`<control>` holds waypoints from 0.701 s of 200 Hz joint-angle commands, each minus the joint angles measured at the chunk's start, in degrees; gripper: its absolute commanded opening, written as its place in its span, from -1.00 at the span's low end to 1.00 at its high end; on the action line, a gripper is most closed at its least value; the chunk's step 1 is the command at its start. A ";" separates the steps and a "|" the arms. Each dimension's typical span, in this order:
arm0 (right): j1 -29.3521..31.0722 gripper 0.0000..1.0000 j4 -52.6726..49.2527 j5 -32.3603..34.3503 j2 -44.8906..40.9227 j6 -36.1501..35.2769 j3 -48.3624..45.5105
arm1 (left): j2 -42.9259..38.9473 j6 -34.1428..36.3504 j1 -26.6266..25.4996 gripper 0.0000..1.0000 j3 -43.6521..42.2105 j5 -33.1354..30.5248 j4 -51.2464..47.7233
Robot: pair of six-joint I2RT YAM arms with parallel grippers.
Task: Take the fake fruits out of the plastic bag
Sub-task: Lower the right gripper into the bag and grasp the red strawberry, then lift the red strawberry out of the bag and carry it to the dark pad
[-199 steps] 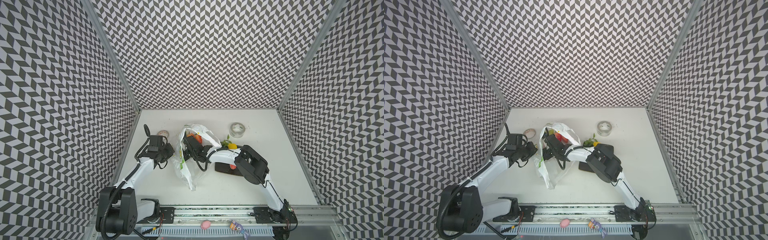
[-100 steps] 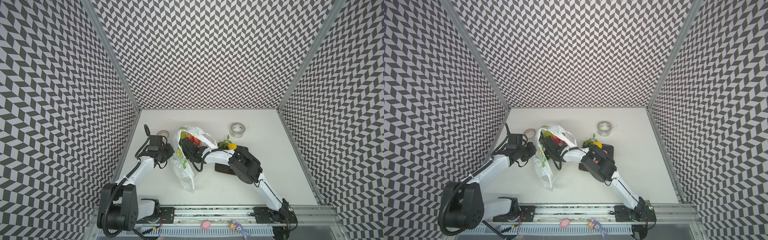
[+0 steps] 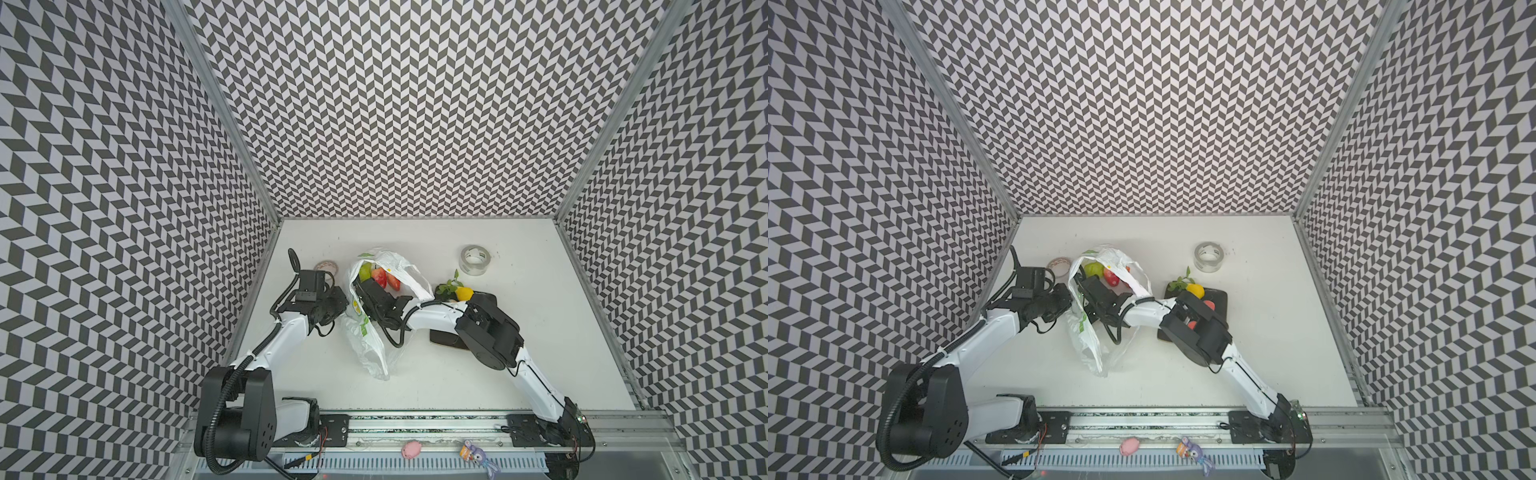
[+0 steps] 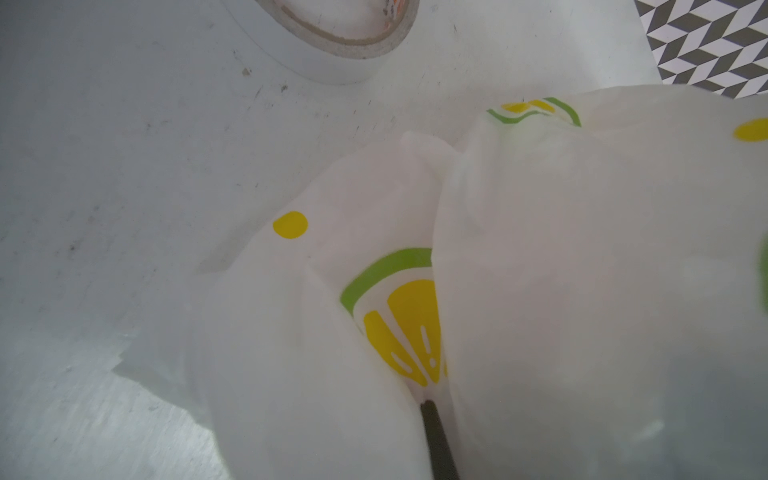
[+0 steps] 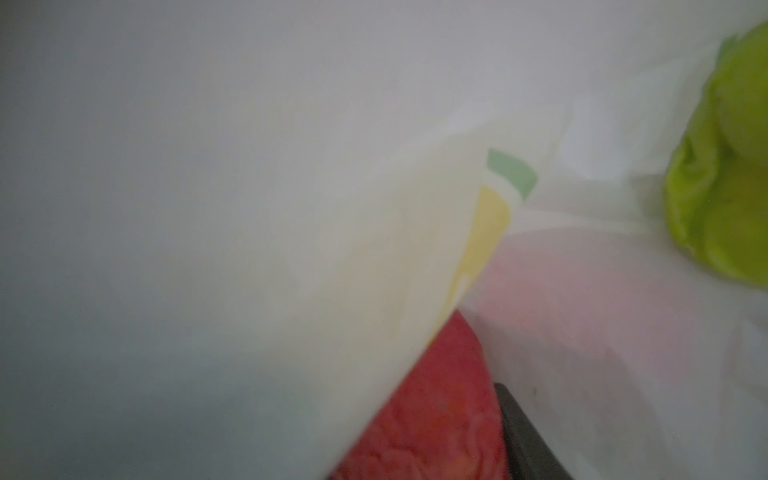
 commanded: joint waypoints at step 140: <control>1.48 -0.15 11.44 0.16 -30.48 -0.53 -28.35 | -3.60 -4.05 4.24 -1.00 -0.51 -2.39 2.72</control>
